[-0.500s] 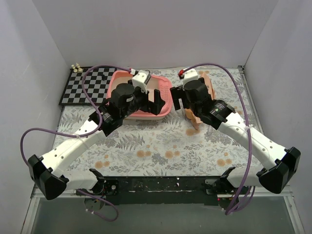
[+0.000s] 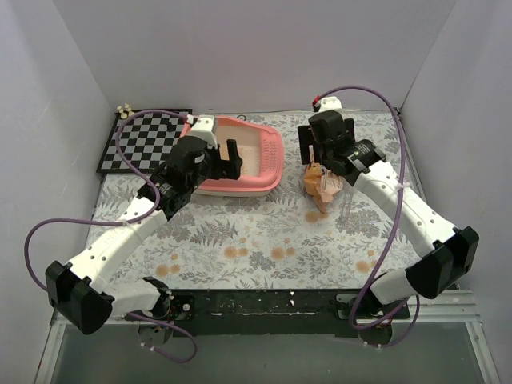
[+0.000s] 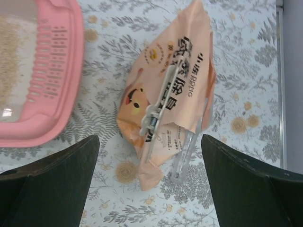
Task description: Fill the litter box with clean litter
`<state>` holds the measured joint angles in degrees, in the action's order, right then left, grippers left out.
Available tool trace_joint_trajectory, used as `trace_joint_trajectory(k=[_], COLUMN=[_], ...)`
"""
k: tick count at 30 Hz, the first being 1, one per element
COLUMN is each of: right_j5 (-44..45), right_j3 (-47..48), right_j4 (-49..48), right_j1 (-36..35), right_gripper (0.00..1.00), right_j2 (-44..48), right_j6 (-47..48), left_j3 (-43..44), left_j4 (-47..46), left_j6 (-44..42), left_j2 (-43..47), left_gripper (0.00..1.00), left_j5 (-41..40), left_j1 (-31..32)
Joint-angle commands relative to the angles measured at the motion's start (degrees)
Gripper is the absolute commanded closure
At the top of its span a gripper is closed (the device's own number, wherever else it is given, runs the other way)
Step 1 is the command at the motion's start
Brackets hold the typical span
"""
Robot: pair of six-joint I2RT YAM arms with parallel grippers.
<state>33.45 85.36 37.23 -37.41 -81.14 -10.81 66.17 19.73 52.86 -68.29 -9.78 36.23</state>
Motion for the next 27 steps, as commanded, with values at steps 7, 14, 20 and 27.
trace_joint_trajectory(k=[7,14,20,27], right_j5=[-0.31,1.17,3.02,5.57], right_j3=[-0.90,-2.92,-4.24,-4.06], right_j4=[4.86,5.57,4.26,3.99], right_j1=[4.71,4.71,4.71,4.71], right_gripper=[0.11,0.19,0.29,0.38], right_j2=[-4.89,-8.32,-10.52,-12.81], right_j6=[-7.20,-10.54,-13.27,-14.68], left_j3=[-6.58,-9.92,-10.36,-11.50], left_j4=[2.16,0.32,-0.30,-1.18], left_j6=[11.03,13.14,11.48,10.69], left_j2=[2.29,3.16,4.31,4.92], left_gripper=[0.02,0.02,0.02,0.02], left_j5=[1.69,4.94,5.65,6.18], left_j1=[-9.60,-9.60,-9.60,-9.60])
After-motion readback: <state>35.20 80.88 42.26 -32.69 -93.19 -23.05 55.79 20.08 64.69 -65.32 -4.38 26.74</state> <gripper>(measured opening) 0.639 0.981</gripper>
